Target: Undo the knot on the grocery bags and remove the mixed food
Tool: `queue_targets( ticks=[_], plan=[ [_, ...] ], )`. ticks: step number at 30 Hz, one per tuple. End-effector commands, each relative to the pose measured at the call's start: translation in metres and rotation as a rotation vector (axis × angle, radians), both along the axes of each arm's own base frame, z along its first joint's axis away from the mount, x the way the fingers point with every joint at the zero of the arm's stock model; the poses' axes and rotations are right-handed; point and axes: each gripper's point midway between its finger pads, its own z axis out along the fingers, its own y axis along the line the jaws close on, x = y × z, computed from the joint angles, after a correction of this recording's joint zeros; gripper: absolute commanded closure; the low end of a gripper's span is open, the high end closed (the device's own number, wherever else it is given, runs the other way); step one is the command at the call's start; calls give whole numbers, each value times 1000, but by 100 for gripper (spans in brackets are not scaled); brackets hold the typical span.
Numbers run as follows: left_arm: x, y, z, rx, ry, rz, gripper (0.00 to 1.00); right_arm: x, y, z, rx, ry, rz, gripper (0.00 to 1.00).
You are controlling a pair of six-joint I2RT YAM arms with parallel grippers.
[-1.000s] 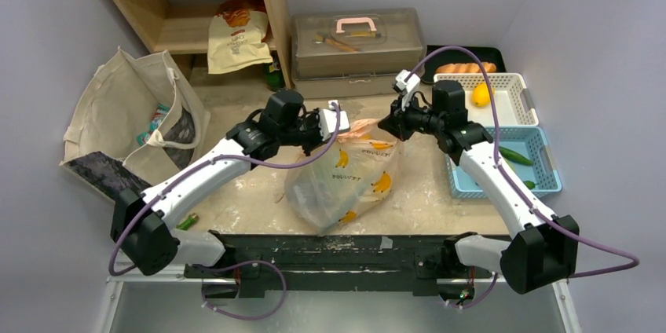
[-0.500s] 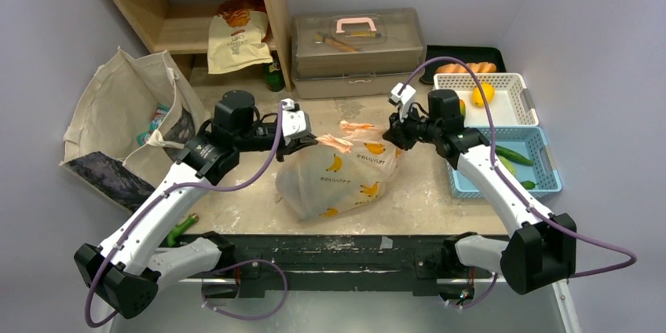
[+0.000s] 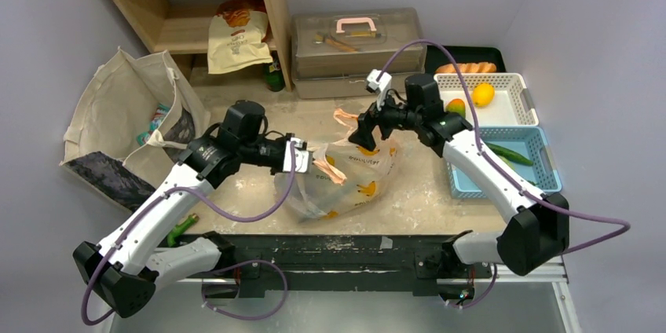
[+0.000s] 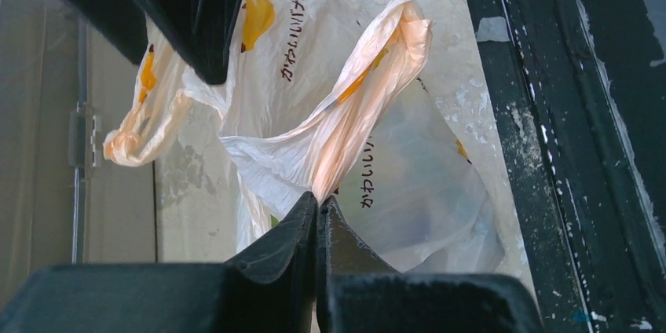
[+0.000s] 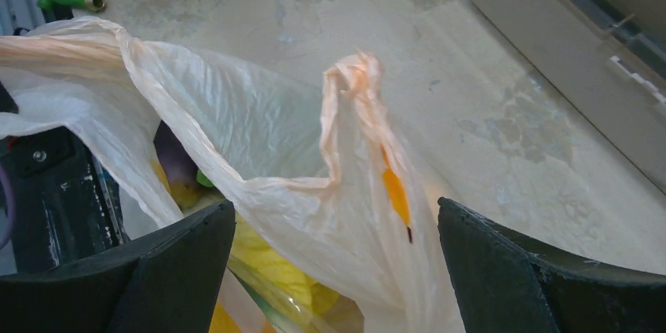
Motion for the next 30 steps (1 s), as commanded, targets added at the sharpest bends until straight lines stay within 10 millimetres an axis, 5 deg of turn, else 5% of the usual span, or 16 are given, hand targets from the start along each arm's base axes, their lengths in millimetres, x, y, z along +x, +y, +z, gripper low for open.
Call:
queue_targets(
  ticks=[1, 6, 12, 15, 16, 18, 20, 26, 30],
  plan=[
    [-21, -4, 3, 17, -99, -150, 100, 8, 20, 3, -12, -47, -36, 1],
    [-36, 2, 0, 45, -163, -201, 100, 38, 5, -21, -127, -51, -168, 2],
    [-37, 11, 1, 66, -177, -164, 100, -7, -1, -42, -191, 44, -9, 9],
    [-25, 18, -2, 94, -248, -139, 100, -11, -10, -46, -195, 100, -41, 12],
    [-20, 19, -1, 92, -259, -127, 100, -11, -12, -43, -181, 118, -41, 21],
    [-12, 20, 3, 93, -273, -113, 100, -8, -13, -33, -145, 136, -32, 52],
    [-7, 18, 6, 98, -277, -107, 100, 0, -14, -19, -116, 126, -35, 99],
    [29, 20, 34, 47, -323, 19, 100, 49, -21, 75, 82, -82, -210, 100],
    [28, 37, 49, 77, -274, 18, 100, 48, -32, 112, 187, -111, -292, 100]
  ],
)
